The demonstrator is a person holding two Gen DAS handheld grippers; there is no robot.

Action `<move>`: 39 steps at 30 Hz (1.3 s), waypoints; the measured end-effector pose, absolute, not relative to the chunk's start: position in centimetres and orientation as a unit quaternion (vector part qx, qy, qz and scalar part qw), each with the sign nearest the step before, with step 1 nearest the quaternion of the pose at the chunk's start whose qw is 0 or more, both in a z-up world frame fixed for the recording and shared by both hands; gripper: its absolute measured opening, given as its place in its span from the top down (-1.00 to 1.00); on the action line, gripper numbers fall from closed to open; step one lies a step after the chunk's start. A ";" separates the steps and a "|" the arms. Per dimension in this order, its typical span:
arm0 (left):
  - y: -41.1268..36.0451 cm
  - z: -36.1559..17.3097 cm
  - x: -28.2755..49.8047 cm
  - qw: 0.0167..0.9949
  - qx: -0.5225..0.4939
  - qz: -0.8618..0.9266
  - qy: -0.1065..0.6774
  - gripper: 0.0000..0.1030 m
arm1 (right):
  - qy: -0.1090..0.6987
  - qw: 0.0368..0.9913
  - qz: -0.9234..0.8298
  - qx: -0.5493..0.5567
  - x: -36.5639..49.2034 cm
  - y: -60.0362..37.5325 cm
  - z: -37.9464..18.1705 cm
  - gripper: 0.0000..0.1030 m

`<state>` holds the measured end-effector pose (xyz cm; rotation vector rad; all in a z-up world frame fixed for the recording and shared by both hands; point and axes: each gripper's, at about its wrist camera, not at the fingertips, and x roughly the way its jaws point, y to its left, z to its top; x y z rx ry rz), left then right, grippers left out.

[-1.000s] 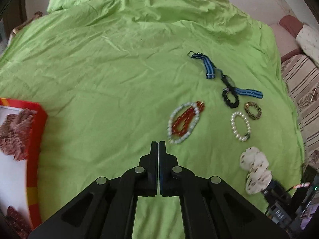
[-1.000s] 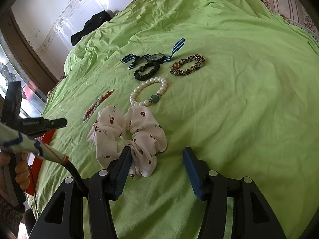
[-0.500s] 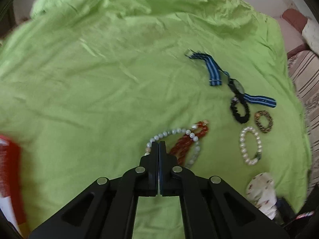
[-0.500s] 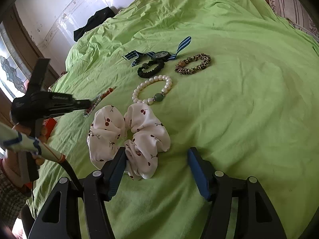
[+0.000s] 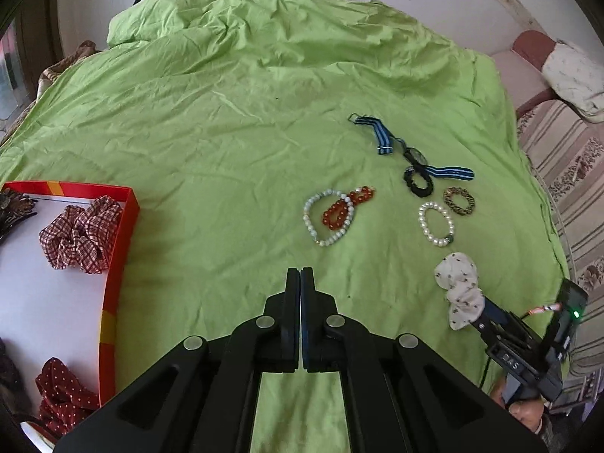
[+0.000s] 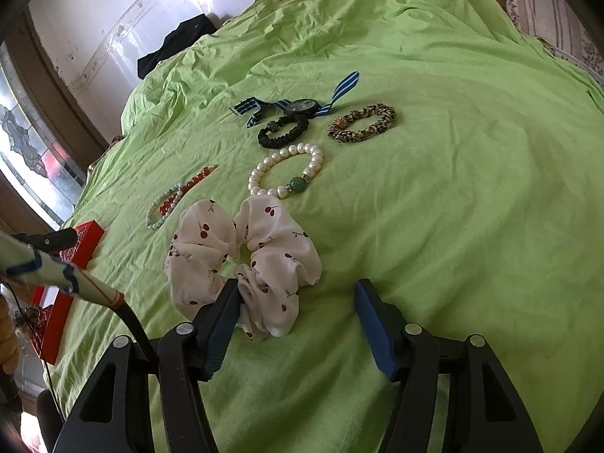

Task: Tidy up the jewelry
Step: 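Grasp the pearl bracelet with left tool while right tool holds white scrunchie, then carry pearl bracelet and white scrunchie into the red tray and release both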

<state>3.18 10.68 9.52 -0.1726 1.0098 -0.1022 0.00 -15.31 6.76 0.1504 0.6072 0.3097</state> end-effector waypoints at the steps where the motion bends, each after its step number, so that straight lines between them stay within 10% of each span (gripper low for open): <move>1: 10.6 9.4 3.6 0.870 -0.086 -0.051 0.483 0.98 | 0.297 0.940 0.147 0.074 -0.1 -15.4 6.7 -0.19; 21: 6.5 1.8 14.9 0.848 -0.033 -0.050 0.527 0.73 | 0.298 0.939 0.155 0.073 0.4 -15.2 6.6 -0.26; 23: 6.1 2.1 14.6 0.850 -0.015 -0.043 0.525 0.90 | 0.295 0.941 0.151 0.073 0.3 -15.2 6.7 -0.16; 26: 5.4 3.2 13.3 0.855 0.000 -0.045 0.517 0.90 | 0.289 0.943 0.153 0.069 -0.1 -14.9 6.9 0.53; 39: 9.0 14.1 1.7 0.894 -0.047 -0.064 0.441 0.90 | 0.245 0.957 0.145 0.055 -4.5 -14.5 9.2 0.85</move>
